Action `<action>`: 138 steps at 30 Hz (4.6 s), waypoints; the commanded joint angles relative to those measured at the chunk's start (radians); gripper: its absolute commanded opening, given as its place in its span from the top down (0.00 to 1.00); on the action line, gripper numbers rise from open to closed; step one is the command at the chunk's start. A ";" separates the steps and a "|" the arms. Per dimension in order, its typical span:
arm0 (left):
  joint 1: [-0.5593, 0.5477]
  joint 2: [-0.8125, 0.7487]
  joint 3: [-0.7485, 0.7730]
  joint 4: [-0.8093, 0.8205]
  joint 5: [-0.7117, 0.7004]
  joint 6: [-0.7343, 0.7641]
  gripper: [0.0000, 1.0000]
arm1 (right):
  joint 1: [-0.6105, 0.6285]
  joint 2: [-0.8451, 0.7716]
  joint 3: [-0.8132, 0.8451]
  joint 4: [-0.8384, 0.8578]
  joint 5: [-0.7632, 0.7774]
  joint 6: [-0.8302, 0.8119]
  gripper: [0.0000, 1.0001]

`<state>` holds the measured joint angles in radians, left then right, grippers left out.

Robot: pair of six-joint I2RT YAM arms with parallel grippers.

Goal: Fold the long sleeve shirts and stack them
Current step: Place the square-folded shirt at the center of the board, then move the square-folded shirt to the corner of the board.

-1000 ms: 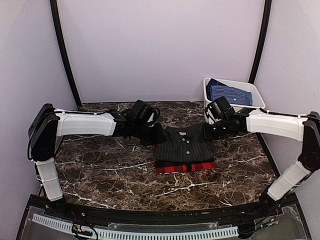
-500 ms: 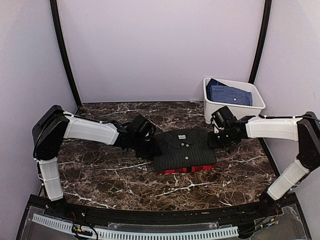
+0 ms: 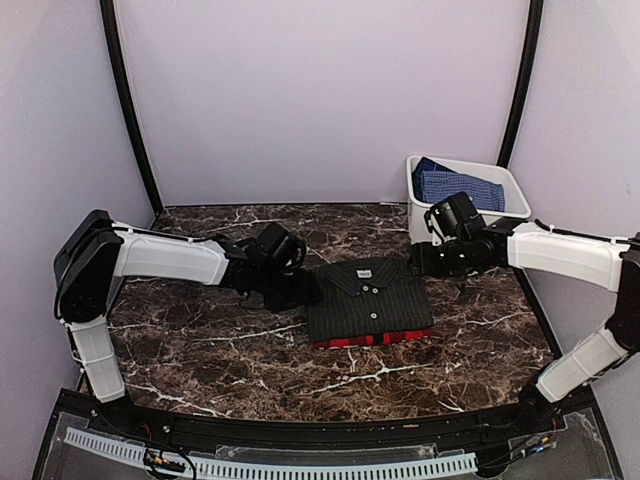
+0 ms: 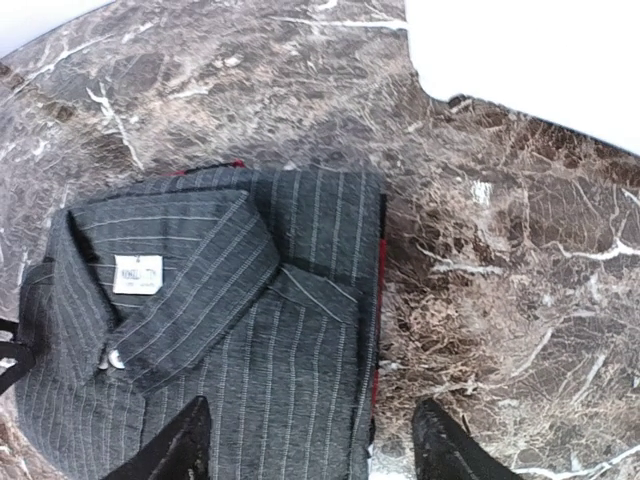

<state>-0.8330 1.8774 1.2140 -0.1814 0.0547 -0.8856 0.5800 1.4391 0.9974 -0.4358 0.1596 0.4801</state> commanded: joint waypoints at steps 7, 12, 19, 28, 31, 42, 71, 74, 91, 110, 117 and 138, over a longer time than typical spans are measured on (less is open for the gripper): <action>0.048 -0.159 -0.053 -0.014 -0.007 0.063 0.28 | 0.075 0.000 0.048 0.047 -0.060 0.006 0.27; 0.081 -0.232 -0.112 -0.020 -0.013 0.060 0.27 | 0.169 0.086 0.106 0.162 -0.191 0.025 0.17; 0.135 -0.387 -0.208 -0.050 -0.037 0.063 0.19 | 0.322 0.319 0.307 0.231 -0.295 0.050 0.08; 0.176 -0.569 -0.284 -0.117 -0.111 0.087 0.17 | 0.375 0.624 0.591 0.267 -0.388 0.074 0.01; 0.183 -0.610 -0.296 -0.141 -0.123 0.096 0.16 | 0.379 0.714 0.666 0.270 -0.399 0.084 0.01; 0.193 -0.634 -0.310 -0.160 -0.128 0.114 0.16 | 0.373 0.861 0.715 0.274 -0.347 0.150 0.01; 0.195 -0.560 -0.305 -0.096 -0.067 0.109 0.16 | 0.179 0.500 0.124 0.459 -0.251 0.199 0.01; 0.195 -0.558 -0.304 -0.095 -0.063 0.107 0.16 | 0.162 0.465 0.083 0.459 -0.254 0.184 0.01; 0.195 -0.553 -0.296 -0.091 -0.057 0.096 0.16 | 0.031 0.282 -0.175 0.482 -0.301 0.099 0.01; 0.195 -0.532 -0.282 -0.081 -0.058 0.099 0.16 | -0.014 0.124 -0.278 0.413 -0.335 0.017 0.01; 0.195 -0.528 -0.279 -0.073 -0.043 0.106 0.16 | -0.010 0.071 -0.240 0.343 -0.337 0.001 0.01; 0.195 -0.624 -0.231 -0.022 -0.044 0.226 0.16 | 0.177 -0.140 -0.016 0.341 -0.247 0.082 0.01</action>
<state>-0.6434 1.3270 0.9497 -0.2371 0.0101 -0.7223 0.7345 1.3682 0.9474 -0.1543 -0.1093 0.5186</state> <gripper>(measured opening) 0.841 0.986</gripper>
